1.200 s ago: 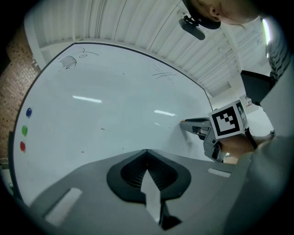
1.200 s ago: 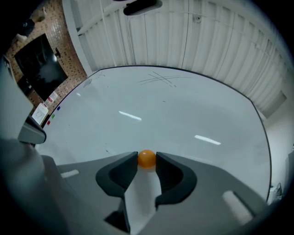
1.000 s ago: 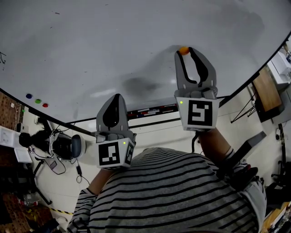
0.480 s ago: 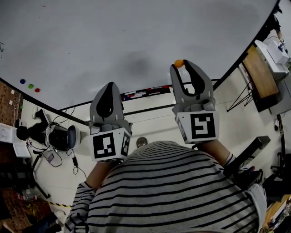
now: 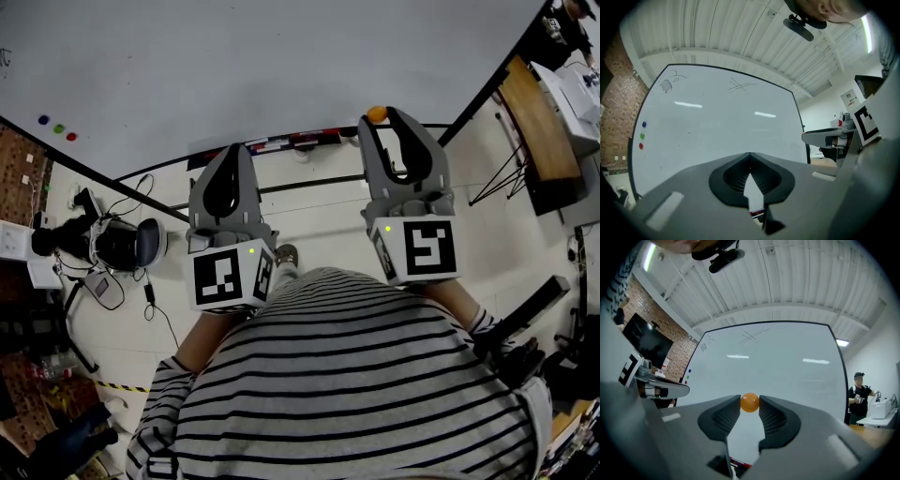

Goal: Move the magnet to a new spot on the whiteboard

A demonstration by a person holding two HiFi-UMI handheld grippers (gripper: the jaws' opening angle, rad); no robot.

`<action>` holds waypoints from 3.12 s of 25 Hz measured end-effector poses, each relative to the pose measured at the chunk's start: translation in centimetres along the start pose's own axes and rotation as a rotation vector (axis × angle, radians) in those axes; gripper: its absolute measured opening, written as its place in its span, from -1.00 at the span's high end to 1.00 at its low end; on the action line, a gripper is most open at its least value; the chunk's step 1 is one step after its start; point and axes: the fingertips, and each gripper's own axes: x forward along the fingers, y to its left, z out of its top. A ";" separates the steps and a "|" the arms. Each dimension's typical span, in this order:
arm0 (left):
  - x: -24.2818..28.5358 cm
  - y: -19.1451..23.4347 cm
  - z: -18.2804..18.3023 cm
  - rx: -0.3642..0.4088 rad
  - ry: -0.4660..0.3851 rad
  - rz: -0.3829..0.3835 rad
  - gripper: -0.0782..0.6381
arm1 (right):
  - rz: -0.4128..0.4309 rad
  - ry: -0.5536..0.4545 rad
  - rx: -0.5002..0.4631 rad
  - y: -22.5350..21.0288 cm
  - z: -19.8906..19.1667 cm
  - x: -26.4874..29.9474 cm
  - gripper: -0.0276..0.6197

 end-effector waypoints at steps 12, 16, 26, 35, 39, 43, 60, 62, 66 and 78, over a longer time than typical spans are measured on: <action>-1.5 -1.9 1.1 0.041 -0.008 0.008 0.74 | 0.021 -0.033 0.002 -0.3 1.3 -2.0 0.54; -1.6 -1.9 1.4 0.047 -0.025 0.017 0.74 | 0.031 -0.063 0.023 0.1 2.0 -1.7 0.54; 1.4 1.8 0.9 0.015 -0.019 0.029 0.74 | 0.033 -0.055 -0.004 0.9 1.9 3.1 0.54; 6.7 8.2 1.5 -0.010 -0.034 -0.003 0.74 | -0.014 -0.101 -0.083 1.3 4.8 13.2 0.53; 8.1 12.1 1.6 -0.022 -0.047 0.022 0.74 | -0.033 -0.125 -0.112 1.9 5.6 17.4 0.53; 9.5 15.1 1.7 -0.030 -0.060 0.031 0.74 | -0.055 -0.128 -0.140 2.4 5.8 20.7 0.53; 10.7 18.6 1.4 -0.028 -0.064 0.045 0.74 | -0.135 -0.136 -0.169 2.4 4.9 24.2 0.53; 10.5 18.3 1.3 -0.029 -0.057 0.046 0.74 | -0.122 -0.138 -0.169 2.5 5.0 24.1 0.53; 9.6 17.2 1.7 -0.023 -0.061 0.051 0.74 | -0.088 -0.160 -0.136 2.8 5.6 22.2 0.53; 0.5 5.9 2.9 0.017 -0.061 0.067 0.74 | -0.022 -0.098 -0.028 0.2 3.7 5.5 0.88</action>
